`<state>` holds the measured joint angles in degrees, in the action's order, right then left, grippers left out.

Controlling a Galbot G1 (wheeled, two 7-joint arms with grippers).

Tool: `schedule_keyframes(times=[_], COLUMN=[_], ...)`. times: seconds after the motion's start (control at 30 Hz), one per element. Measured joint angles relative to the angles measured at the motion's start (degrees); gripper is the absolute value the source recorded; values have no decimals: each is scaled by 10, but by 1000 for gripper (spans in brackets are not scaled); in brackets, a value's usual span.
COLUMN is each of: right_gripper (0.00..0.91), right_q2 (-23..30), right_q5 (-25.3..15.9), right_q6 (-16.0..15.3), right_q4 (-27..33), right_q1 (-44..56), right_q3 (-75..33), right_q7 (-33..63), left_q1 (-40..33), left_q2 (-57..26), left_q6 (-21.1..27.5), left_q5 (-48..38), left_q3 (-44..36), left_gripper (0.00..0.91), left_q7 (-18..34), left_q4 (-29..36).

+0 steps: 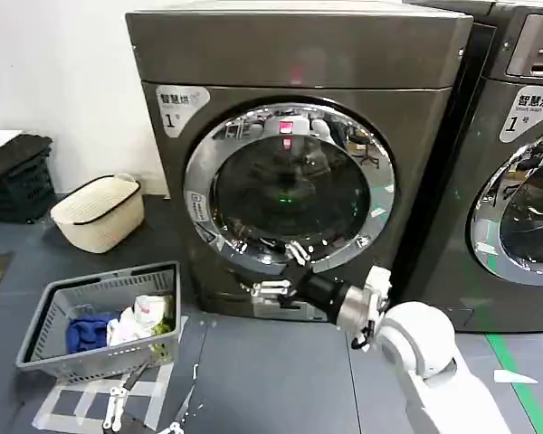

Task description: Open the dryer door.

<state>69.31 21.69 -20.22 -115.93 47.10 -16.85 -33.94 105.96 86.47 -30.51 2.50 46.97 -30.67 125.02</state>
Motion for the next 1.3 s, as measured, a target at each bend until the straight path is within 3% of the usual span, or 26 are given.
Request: schedule_keyframes(times=[0.13, 1.3], right_gripper=[907, 907], right_q2=[0, 43], right_q5=[-8, -9], right_q6=[22, 71], right_q4=[30, 220], right_q1=[-12, -159], right_q3=[6, 116], right_q7=[1, 70], left_q1=[1, 6], left_q2=[0, 2], left_q6=[0, 0], left_q5=[0, 0], left_q3=[0, -5], left_gripper=[907, 907], left_q7=[0, 3], left_q4=[0, 19])
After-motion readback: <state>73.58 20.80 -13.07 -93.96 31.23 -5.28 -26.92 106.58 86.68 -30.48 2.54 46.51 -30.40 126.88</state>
